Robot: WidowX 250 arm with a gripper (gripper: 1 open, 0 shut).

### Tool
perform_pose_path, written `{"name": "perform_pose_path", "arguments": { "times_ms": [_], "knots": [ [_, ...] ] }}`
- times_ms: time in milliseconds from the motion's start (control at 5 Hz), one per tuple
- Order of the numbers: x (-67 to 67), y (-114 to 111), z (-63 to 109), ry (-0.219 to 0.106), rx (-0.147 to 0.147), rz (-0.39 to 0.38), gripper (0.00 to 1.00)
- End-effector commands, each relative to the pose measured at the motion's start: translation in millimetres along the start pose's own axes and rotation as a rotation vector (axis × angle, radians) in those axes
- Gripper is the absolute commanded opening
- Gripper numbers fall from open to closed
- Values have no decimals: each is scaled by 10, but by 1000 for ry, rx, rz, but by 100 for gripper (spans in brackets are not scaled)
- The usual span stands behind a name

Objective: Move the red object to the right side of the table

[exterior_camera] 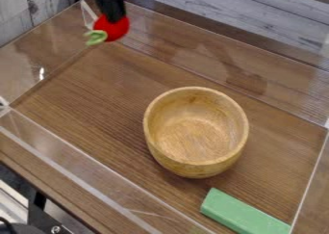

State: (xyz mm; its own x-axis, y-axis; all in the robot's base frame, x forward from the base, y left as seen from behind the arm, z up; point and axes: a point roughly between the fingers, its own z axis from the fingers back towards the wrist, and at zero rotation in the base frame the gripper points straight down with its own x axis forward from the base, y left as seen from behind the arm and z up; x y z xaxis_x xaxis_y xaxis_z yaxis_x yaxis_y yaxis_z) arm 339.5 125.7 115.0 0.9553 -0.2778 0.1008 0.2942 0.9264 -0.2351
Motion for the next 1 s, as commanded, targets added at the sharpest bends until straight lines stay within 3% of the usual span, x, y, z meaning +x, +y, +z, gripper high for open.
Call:
{"name": "perform_pose_path", "arguments": {
  "times_ms": [0, 200, 600, 800],
  "knots": [
    [200, -418, 241, -43, 36, -109, 0],
    [325, -813, 141, -11, 9, -211, 0],
    [516, -1744, -108, -4, -33, -189, 0],
    [492, -2157, -240, -5, -49, -154, 100]
  ]
}}
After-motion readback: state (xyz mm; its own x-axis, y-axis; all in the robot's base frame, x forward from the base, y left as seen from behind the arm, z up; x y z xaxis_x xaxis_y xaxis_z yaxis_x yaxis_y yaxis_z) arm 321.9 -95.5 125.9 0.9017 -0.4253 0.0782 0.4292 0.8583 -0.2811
